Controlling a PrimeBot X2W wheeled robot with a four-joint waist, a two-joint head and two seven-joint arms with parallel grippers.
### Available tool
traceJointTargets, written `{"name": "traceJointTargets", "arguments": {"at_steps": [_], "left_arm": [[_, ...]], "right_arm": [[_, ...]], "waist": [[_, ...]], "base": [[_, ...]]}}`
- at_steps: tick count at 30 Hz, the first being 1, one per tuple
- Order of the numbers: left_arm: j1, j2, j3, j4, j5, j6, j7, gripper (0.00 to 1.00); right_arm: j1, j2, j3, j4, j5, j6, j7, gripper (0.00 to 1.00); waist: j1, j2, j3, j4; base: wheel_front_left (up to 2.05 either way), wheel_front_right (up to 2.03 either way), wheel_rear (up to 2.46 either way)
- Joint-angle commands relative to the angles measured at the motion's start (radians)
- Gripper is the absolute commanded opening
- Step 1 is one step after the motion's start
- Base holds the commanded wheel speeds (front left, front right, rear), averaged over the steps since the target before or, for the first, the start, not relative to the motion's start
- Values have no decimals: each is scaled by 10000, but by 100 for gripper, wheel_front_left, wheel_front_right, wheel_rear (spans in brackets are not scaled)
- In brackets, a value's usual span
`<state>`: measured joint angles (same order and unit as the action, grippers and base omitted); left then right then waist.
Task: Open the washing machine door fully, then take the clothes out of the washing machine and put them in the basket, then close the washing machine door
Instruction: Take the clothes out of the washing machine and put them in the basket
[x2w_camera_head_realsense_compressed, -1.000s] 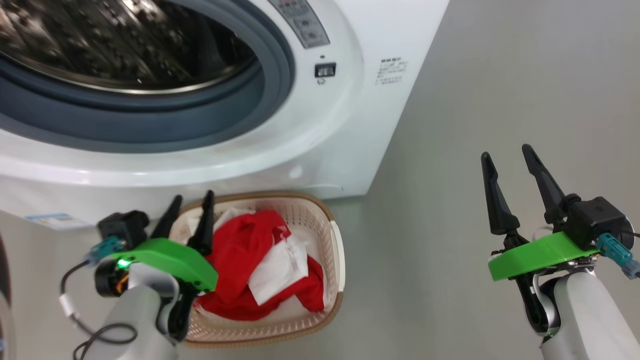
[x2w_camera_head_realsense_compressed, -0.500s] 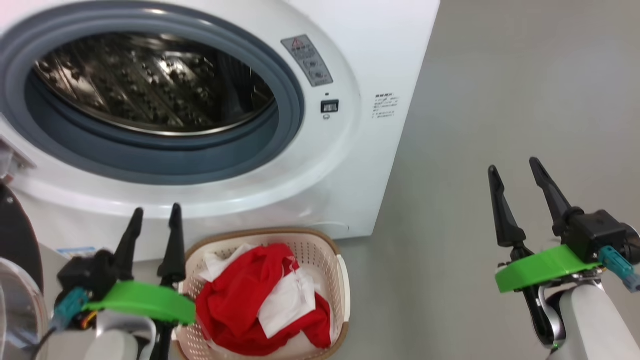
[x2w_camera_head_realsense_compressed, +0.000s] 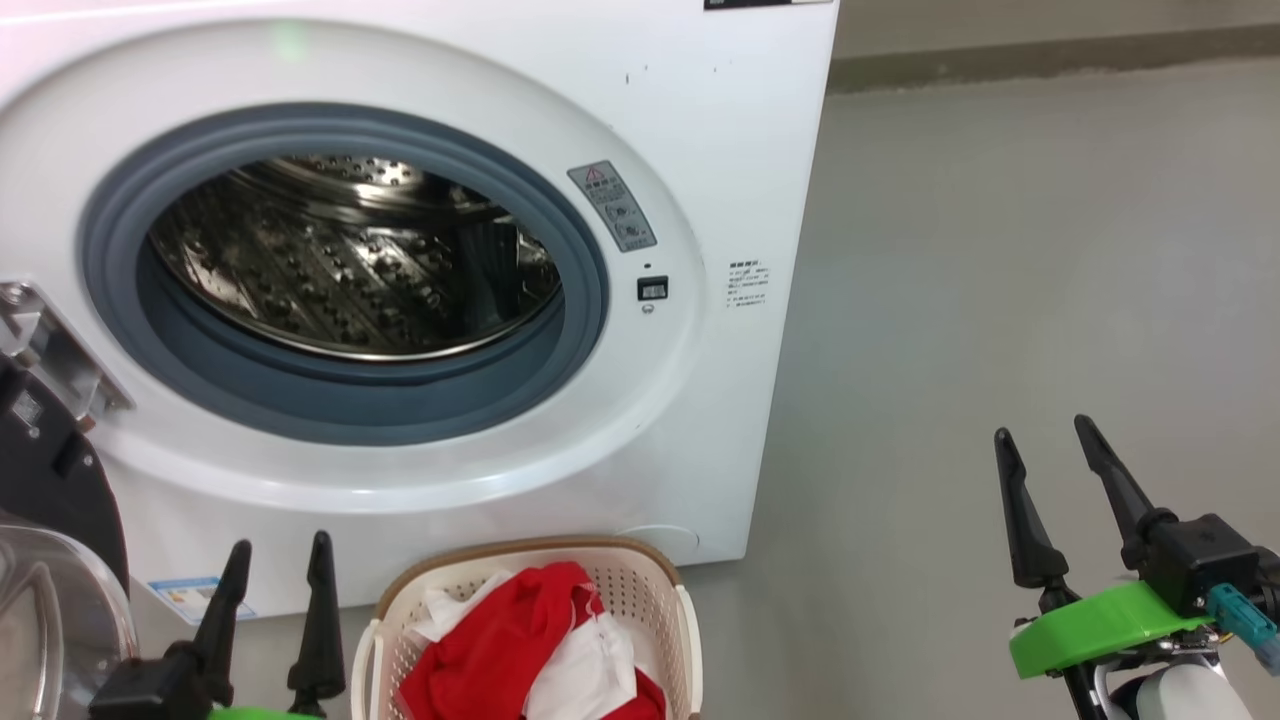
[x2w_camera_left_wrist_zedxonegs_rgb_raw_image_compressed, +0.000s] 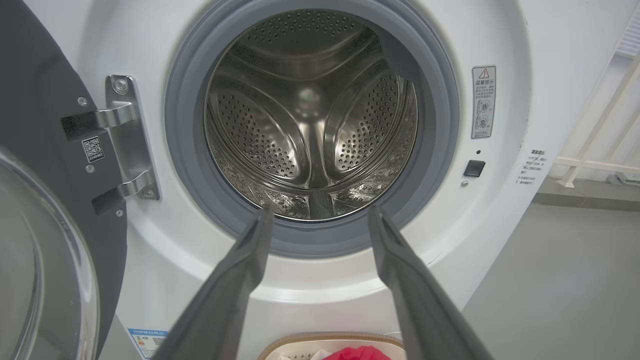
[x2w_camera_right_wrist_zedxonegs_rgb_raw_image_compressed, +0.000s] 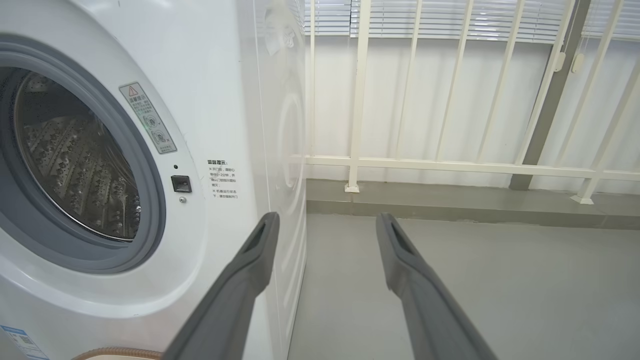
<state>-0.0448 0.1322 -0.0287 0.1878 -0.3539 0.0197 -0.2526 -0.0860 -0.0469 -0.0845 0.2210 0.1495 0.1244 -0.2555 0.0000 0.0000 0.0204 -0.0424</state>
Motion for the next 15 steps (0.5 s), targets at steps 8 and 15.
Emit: {"name": "traceJointTargets", "arguments": {"at_steps": [8, 15], "left_arm": [[565, 301, 408, -649, 165, 234, -35, 100], [735, 304, 340, -798, 147, 347, 131, 100]], "right_arm": [[326, -33, 222, -493, -80, 63, -63, 100], [403, -33, 343, -512, 7, 63, -63, 100]], "waist": [[0, 0, -596, -74], [0, 0, -667, -33]], "base": [[0, 0, 0], [0, 0, 0]]}}
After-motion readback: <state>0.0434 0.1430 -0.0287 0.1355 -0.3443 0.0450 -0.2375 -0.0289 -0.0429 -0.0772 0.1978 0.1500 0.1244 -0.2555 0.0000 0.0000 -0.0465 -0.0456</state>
